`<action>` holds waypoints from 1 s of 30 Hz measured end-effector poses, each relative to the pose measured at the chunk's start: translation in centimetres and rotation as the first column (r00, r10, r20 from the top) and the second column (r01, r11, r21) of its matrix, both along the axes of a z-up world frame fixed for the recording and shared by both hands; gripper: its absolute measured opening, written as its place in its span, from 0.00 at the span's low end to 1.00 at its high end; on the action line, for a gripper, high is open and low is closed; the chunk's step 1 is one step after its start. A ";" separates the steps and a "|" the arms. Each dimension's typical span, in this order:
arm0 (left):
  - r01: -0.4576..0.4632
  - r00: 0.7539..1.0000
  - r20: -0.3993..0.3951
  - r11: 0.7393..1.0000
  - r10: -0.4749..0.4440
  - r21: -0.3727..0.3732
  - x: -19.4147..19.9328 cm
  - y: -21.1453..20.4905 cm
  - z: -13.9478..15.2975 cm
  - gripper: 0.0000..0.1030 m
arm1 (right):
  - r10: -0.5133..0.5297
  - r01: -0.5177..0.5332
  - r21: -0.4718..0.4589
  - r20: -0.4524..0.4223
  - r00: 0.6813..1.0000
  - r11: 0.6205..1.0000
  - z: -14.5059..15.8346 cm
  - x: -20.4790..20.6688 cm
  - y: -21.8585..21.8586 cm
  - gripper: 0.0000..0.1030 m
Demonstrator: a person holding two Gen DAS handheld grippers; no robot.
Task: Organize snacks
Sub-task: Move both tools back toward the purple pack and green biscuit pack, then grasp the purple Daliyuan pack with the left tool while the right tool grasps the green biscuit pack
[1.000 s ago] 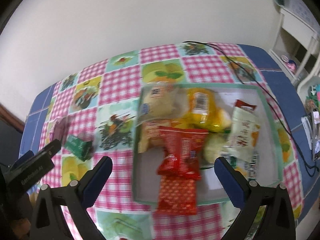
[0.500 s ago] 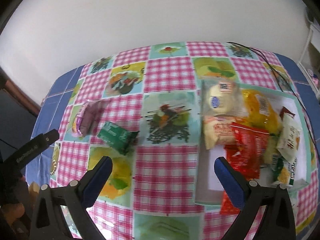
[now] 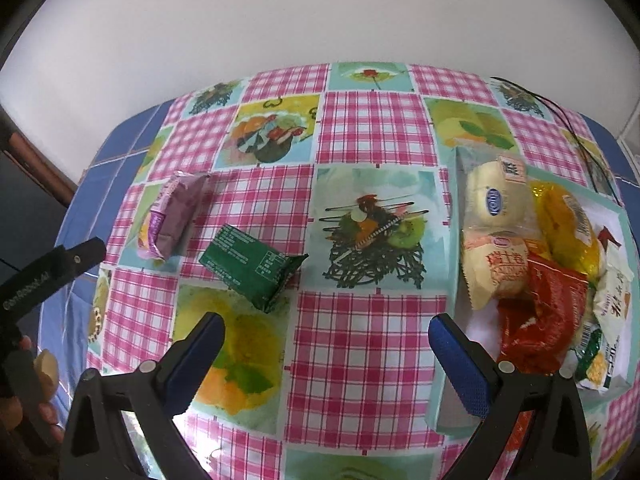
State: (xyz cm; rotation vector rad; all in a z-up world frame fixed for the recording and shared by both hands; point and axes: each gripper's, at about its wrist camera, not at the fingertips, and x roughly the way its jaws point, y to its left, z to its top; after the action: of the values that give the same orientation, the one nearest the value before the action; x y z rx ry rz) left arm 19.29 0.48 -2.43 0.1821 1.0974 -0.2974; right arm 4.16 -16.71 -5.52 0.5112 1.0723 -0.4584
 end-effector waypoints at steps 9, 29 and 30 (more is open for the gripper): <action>0.004 1.000 -0.025 1.000 -0.005 -0.021 2.0 -0.7 -1.5 0.94 | 0.057 -0.058 -0.023 -0.032 0.998 0.998 -1.6 2.9 0.4 1.00; 0.077 0.996 -0.046 0.996 -0.079 -0.053 4.9 -4.6 -5.8 0.93 | 0.132 -0.133 -0.067 -0.026 0.991 0.989 -5.8 8.8 0.2 0.97; 0.078 0.995 -0.050 0.995 -0.082 -0.063 5.1 -4.7 -6.0 0.86 | 0.118 -0.119 -0.061 -0.018 0.993 0.991 -5.9 8.8 -0.3 0.96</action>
State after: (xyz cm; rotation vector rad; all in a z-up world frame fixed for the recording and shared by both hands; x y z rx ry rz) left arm 24.34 -4.25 -8.43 0.1652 1.1333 -0.4086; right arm 12.97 -16.98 -11.43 0.3875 1.0927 -0.3906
